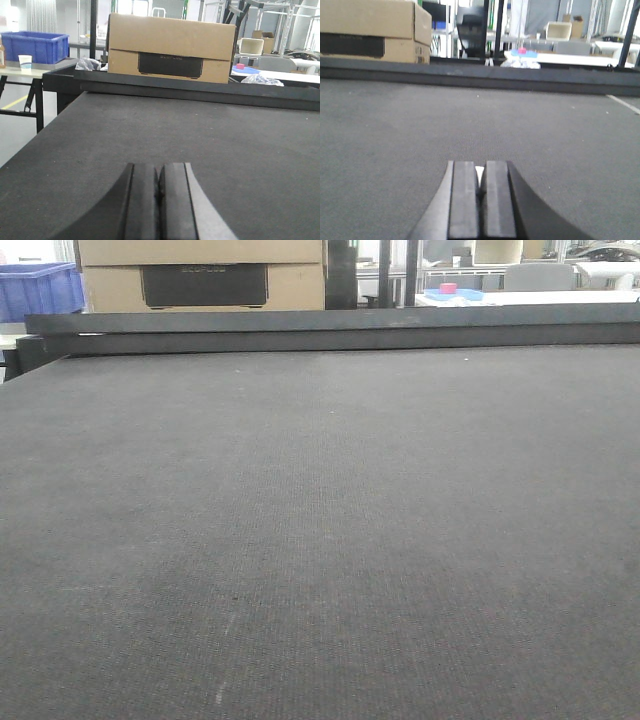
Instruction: Place valve from conveyor to right shelf box
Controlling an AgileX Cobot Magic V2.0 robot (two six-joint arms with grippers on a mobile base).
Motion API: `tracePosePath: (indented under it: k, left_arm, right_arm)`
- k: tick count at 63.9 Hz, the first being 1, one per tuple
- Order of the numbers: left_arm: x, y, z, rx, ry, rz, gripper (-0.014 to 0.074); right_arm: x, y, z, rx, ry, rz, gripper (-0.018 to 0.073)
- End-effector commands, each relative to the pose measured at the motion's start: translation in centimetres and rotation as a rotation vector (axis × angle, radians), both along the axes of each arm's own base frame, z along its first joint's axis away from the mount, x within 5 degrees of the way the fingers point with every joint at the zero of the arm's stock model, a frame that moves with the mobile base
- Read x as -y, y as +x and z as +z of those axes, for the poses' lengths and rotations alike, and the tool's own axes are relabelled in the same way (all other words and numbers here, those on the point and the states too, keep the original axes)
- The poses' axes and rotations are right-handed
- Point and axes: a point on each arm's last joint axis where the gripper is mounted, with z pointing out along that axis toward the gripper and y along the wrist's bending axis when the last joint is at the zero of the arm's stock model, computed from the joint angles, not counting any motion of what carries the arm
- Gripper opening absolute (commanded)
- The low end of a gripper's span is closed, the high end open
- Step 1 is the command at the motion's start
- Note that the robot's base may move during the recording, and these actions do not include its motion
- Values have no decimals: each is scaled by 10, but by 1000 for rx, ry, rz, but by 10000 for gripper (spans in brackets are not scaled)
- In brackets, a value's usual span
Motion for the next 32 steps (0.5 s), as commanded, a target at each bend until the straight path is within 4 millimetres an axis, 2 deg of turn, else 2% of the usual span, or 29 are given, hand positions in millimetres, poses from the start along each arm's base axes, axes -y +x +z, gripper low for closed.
tracePosePath:
  k: [1, 7, 16, 21, 32]
  left_arm:
    - [0, -5, 18, -2, -26, -5, -111]
    - [0, -11, 39, -49, -19, -11, -111]
    - [0, -10, 69, -120, -2, -13, -111]
    - [1, -4, 82, -172, 10, -13, -111]
    - [4, 23, 108, -403, 37, -18, -111]
  right_arm:
    - [0, -6, 23, 37, -6, 1, -168]
    - [0, -13, 44, 15, -1, 11, -168]
    - [-4, -9, 60, -189, 15, 42, -168]
    - [-5, 2, 69, -276, 9, 47, -168]
    - [-8, 41, 92, -493, -4, 55, -168]
